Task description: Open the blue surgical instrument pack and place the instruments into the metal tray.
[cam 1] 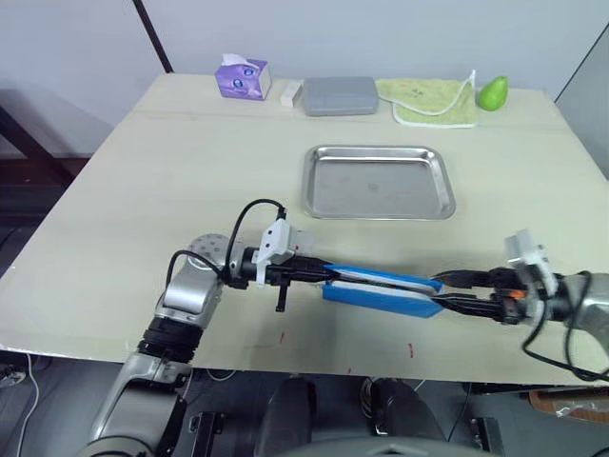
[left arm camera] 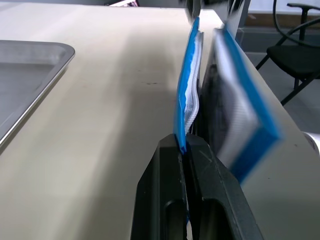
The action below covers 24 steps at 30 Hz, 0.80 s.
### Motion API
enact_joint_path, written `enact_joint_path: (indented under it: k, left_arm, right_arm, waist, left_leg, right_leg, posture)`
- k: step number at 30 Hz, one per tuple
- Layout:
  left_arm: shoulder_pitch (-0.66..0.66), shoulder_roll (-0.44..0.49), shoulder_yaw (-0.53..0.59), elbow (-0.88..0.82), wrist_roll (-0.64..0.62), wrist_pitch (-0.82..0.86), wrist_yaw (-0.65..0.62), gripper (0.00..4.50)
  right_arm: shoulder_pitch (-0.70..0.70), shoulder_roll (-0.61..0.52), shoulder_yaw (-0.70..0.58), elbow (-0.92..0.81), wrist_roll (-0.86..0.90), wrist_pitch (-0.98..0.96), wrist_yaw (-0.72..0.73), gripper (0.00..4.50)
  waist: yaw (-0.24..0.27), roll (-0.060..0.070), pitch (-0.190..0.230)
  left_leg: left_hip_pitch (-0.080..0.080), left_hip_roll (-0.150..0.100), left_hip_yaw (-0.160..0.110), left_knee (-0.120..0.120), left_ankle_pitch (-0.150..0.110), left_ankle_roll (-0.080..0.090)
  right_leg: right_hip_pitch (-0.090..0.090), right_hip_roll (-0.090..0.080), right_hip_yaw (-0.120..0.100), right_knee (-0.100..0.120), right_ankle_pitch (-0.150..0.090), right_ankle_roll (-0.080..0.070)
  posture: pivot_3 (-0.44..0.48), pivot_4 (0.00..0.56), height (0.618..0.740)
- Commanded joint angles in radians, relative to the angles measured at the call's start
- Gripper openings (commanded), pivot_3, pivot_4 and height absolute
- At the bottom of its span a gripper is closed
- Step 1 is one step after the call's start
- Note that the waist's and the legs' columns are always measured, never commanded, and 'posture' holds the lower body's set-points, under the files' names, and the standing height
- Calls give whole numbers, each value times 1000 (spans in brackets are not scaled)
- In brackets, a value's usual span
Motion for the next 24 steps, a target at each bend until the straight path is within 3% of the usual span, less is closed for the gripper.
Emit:
enact_joint_path:
  k: [1, 3, 4, 10, 16, 24]
  left_arm:
    - [-11, -5, -25, 8, 5, -2, -13, 0]
    - [-19, -8, -27, 13, 5, -1, -15, 0]
    - [-22, -9, -28, 17, 5, -1, -15, 0]
    - [-38, -15, -33, 21, 3, 8, -14, 0]
    - [-52, -20, -37, 27, 6, 15, -3, 0]
    - [-70, -23, -32, 13, -1, 170, 80, 0]
  right_arm:
    - [33, -13, -96, -50, 116, 93, -55, 1104]
    - [44, -9, -71, -53, 87, 100, -95, 231]
    - [44, -9, -54, -55, 71, 96, -106, 71]
    - [0, 30, 60, -59, 19, 84, -169, 71]
    - [-18, 5, 172, -41, -48, 69, -122, 71]
    - [-9, -5, 265, -71, -121, 19, -92, 71]
  waist:
    - [-1, 0, 0]
    - [-1, 0, 0]
    - [-1, 0, 0]
    - [0, 0, 0]
    - [0, 0, 0]
    - [-2, 0, 0]
  left_leg:
    - [0, 0, 0, 0, 0, 0]
    - [0, 0, 0, 0, 0, 0]
    - [0, 0, 0, 0, 0, 0]
    - [0, 0, 0, 0, 0, 0]
    - [-1, 0, 0, 0, 0, 0]
    - [-1, 0, 0, 0, 0, 0]
  right_leg:
    - [0, 0, 0, 0, 0, 0]
    - [0, 0, 0, 0, 0, 0]
    - [0, 0, 0, 0, 0, 0]
    - [0, 0, 0, 0, 0, 0]
    - [0, 0, 0, 0, 0, 0]
    - [0, 0, 0, 0, 0, 0]
  posture:
    - [0, 150, 738]
    - [0, 150, 738]
    - [0, 150, 738]
    - [0, 150, 738]
    - [0, 150, 738]
    - [0, 150, 738]
